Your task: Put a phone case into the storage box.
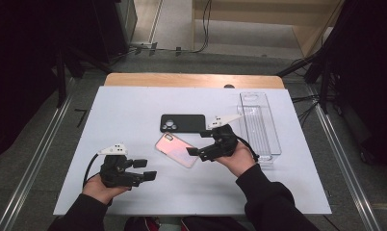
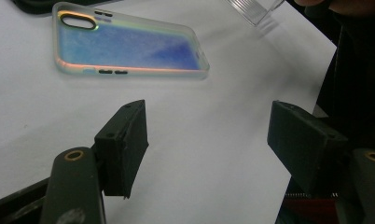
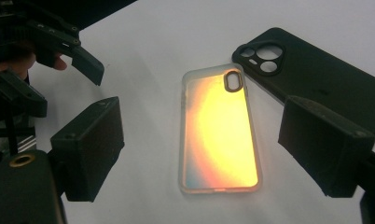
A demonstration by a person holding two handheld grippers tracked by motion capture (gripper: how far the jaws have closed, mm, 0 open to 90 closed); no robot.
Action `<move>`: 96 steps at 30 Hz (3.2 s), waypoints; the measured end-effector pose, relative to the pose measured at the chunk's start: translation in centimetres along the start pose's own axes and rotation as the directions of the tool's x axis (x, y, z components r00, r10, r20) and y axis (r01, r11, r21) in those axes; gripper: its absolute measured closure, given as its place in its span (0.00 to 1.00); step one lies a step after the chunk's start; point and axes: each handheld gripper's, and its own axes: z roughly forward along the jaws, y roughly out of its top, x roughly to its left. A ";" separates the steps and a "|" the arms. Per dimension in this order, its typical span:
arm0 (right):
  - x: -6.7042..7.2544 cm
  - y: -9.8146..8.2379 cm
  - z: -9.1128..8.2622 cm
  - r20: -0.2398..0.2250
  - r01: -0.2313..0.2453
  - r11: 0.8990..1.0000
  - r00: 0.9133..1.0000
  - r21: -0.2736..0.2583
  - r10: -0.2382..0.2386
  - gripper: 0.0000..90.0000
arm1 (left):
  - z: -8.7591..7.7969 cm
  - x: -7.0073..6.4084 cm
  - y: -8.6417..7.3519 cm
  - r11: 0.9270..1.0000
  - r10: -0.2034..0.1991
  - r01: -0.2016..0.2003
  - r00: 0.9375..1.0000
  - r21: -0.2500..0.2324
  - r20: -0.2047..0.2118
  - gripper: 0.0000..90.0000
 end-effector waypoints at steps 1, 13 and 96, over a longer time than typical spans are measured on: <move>0.1 0.2 0.6 -0.001 0.005 1.000 1.000 0.001 -0.005 0.14 | 0.0 0.0 0.0 1.000 0.000 0.000 1.000 -0.001 0.000 0.32; 0.0 1.1 3.8 -0.003 0.037 0.999 0.999 0.019 -0.037 0.14 | 0.0 0.0 0.1 1.000 -0.003 0.003 1.000 -0.005 -0.001 0.32; -0.1 -1.4 9.5 0.113 0.090 0.989 0.988 0.114 -0.103 0.17 | -0.4 0.5 0.3 0.999 -0.044 0.044 0.999 -0.032 -0.006 0.32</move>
